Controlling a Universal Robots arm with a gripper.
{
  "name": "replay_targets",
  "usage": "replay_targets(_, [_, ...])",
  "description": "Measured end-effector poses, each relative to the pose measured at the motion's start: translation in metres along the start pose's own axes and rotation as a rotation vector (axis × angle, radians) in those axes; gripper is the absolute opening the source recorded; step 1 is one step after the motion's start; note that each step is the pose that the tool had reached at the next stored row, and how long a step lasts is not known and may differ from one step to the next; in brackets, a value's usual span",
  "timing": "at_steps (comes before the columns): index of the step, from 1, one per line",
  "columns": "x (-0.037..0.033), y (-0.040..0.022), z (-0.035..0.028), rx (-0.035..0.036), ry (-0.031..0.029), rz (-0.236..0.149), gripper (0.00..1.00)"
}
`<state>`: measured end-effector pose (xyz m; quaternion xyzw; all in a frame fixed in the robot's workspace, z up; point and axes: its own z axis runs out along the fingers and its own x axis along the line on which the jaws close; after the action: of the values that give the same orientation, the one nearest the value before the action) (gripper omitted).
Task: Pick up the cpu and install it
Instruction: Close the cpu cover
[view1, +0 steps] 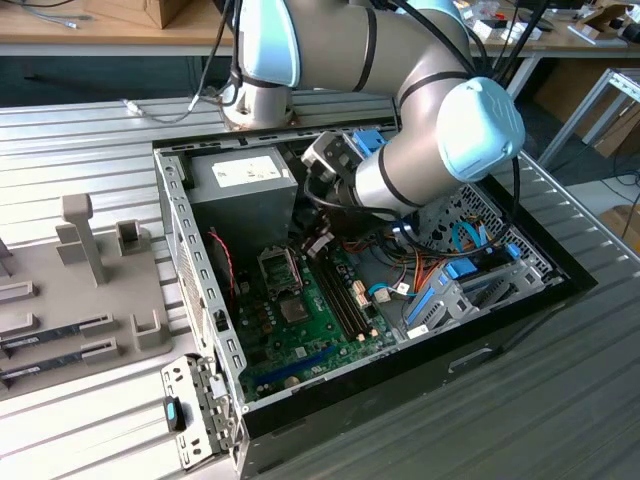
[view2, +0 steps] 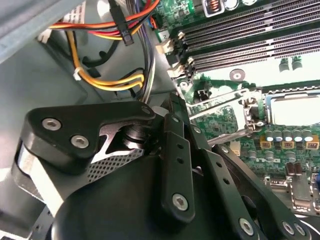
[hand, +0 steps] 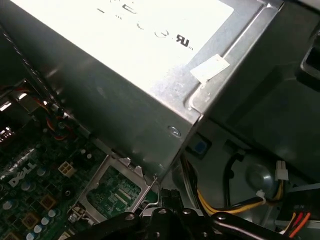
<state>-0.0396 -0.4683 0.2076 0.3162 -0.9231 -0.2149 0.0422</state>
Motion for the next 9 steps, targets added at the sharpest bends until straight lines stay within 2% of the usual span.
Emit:
replay_targets(2, [-0.0004,0.0001,0.0011,0.011,0.008,0.003,0.11])
replay_targets(6, [0.0013,0.0012,0.0017,0.0111,0.0076,0.003,0.11])
replay_targets(9, [0.0015,0.0001,0.0046,0.006,0.0041,0.002,0.11])
